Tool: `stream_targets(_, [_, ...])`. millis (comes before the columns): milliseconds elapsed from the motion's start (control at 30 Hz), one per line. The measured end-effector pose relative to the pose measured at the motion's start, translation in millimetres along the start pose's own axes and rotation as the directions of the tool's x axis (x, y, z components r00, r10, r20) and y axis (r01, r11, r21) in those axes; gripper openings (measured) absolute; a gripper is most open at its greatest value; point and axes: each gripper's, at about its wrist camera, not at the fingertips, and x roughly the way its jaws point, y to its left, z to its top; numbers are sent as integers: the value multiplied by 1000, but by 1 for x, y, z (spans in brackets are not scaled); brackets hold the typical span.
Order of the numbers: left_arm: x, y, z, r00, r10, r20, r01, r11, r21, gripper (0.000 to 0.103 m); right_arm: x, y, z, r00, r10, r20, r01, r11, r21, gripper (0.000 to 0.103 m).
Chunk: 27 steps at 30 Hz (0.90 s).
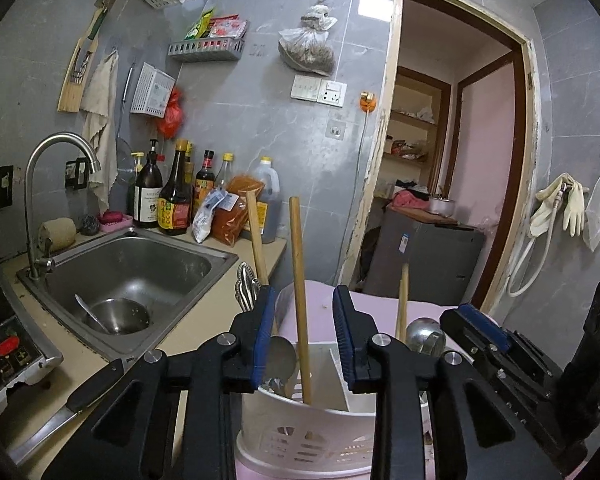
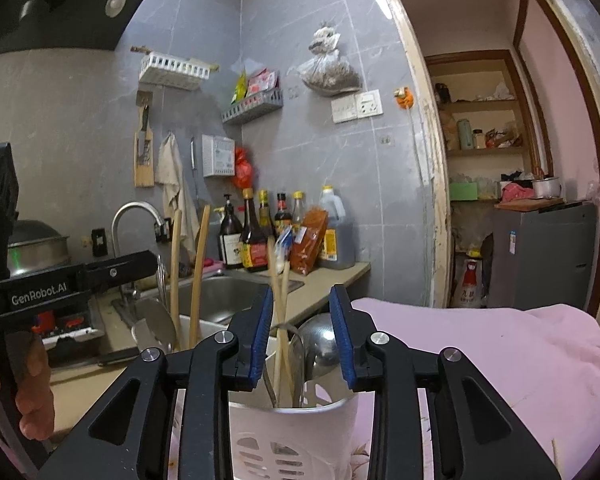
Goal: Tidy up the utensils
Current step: 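Open both grippers to release the spoon and scissors, then move both tools down to the two wooden chopsticks on the cloth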
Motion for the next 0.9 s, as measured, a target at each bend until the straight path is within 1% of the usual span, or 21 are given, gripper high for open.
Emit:
stream_targets(100, [-5, -3, 2, 1000, -9, 12, 9, 1000, 1, 34, -8, -3, 6, 1000, -13, 6, 13, 1000, 8, 33])
stream_targets(167, [-8, -7, 3, 999, -22, 23, 22, 1000, 7, 35, -15, -6, 11, 999, -31, 11, 31, 1000, 6, 35])
stream_targets(200, [-9, -9, 3, 999, -28, 26, 28, 1000, 10, 38, -20, -8, 13, 999, -40, 15, 40, 999, 8, 39])
stream_targets(233, [-11, -12, 3, 999, -36, 30, 36, 999, 12, 43, -26, -10, 16, 998, -52, 17, 52, 999, 11, 44])
stream_targets(267, [-11, -15, 4, 998, -44, 33, 44, 999, 12, 47, -29, -12, 18, 998, -58, 19, 58, 998, 13, 46])
stream_targets(300, [-13, -17, 4, 998, -55, 38, 54, 998, 9, 53, -35, -14, 21, 998, -67, 23, 66, 998, 15, 48])
stream_targets(400, [-18, -28, 4, 995, -90, 53, 89, 996, 7, 61, -54, -22, 28, 994, -107, 34, 107, 994, 7, 51])
stream_targets(467, [-21, -37, 3, 993, -107, 57, 106, 994, 14, 71, -67, -28, 30, 990, -134, 43, 134, 991, 1, 58])
stream_targets(500, [-23, -41, 2, 991, -116, 61, 115, 993, 16, 78, -76, -31, 31, 988, -147, 50, 147, 989, -2, 66])
stream_targets(533, [-24, -45, 1, 990, -125, 65, 124, 992, 19, 83, -84, -34, 31, 985, -160, 58, 160, 987, -4, 72])
stream_targets(567, [-26, -51, 0, 989, -134, 69, 133, 991, 26, 86, -92, -38, 31, 983, -174, 64, 175, 985, -7, 73])
stream_targets(667, [-29, -65, -3, 986, -155, 66, 151, 987, 50, 93, -109, -46, 32, 975, -210, 67, 212, 977, -18, 82])
stream_targets(700, [-30, -69, -4, 985, -162, 64, 159, 986, 55, 97, -117, -51, 31, 971, -227, 72, 229, 973, -17, 88])
stream_targets(733, [-31, -74, -6, 983, -173, 66, 169, 984, 58, 99, -122, -54, 31, 968, -238, 77, 240, 971, -12, 95])
stream_targets(800, [-32, -83, -11, 980, -190, 67, 186, 981, 60, 99, -135, -65, 28, 960, -266, 85, 266, 964, 5, 103])
stream_targets(900, [-29, -97, -18, 975, -217, 41, 214, 974, 76, 100, -148, -79, 24, 951, -301, 73, 301, 954, 14, 103])
